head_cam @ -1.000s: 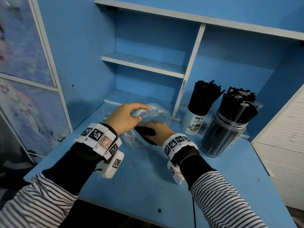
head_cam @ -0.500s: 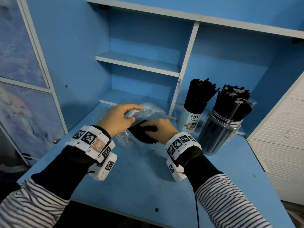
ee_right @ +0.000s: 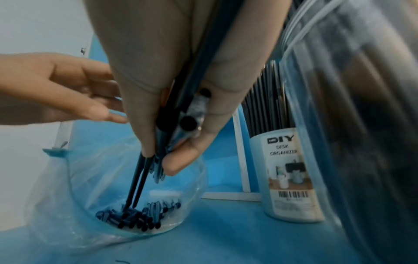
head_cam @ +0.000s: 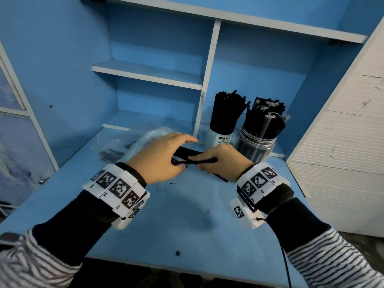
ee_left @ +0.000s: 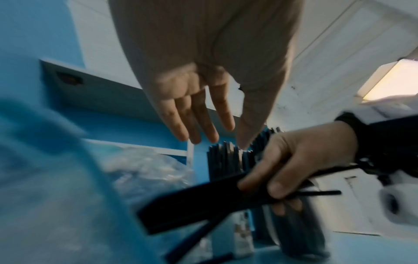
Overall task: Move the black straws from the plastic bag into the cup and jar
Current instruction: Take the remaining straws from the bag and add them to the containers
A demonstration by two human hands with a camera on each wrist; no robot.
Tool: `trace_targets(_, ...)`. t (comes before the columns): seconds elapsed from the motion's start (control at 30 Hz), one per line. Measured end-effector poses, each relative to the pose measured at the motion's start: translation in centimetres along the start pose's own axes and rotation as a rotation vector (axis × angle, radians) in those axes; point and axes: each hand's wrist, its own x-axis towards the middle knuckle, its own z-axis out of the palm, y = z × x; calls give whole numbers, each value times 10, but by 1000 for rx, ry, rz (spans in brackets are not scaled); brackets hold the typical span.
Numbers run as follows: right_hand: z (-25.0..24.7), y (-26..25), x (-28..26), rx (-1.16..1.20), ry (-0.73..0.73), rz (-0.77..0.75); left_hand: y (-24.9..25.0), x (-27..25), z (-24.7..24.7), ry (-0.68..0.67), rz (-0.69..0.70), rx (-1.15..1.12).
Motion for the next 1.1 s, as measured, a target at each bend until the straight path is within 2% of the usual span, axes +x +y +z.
trace_targets(0.07,-6,-2,-9,10,1,-1,7,7,16,-143,-16,105)
trace_targets(0.13,-11,-3,-16,6,-1,-13,12,14,28,-192,-4,193)
trace_targets(0.2,-15,-4,-23,-33,-3,-37,15,23,34,-186,-24,175)
trace_targets(0.33,-24,-2,-32,-54,16,-36,20,37,40,-84,-54,102)
trace_targets(0.43,-38,-6,-34,-70,83,-74,21,41,40,-81,-83,41)
trace_targets(0.53,-59,-16,-40,-144,262,-124,26,43,36,5,-102,-95)
trace_targets(0.7,-84,-31,-52,-533,710,-79,30,51,27,93,-180,-243)
trace_targets(0.77,-91,-34,-51,-453,826,-119,30,55,27,136,-231,-303)
trace_targets(0.87,-97,-36,-43,-132,875,-277,32,58,26,148,-227,-432)
trace_targets(1.0,-90,-50,-30,151,780,-357,48,57,27,76,-134,-616)
trace_targets(1.1,-81,-51,-23,167,689,-316,61,53,33,26,-103,-799)
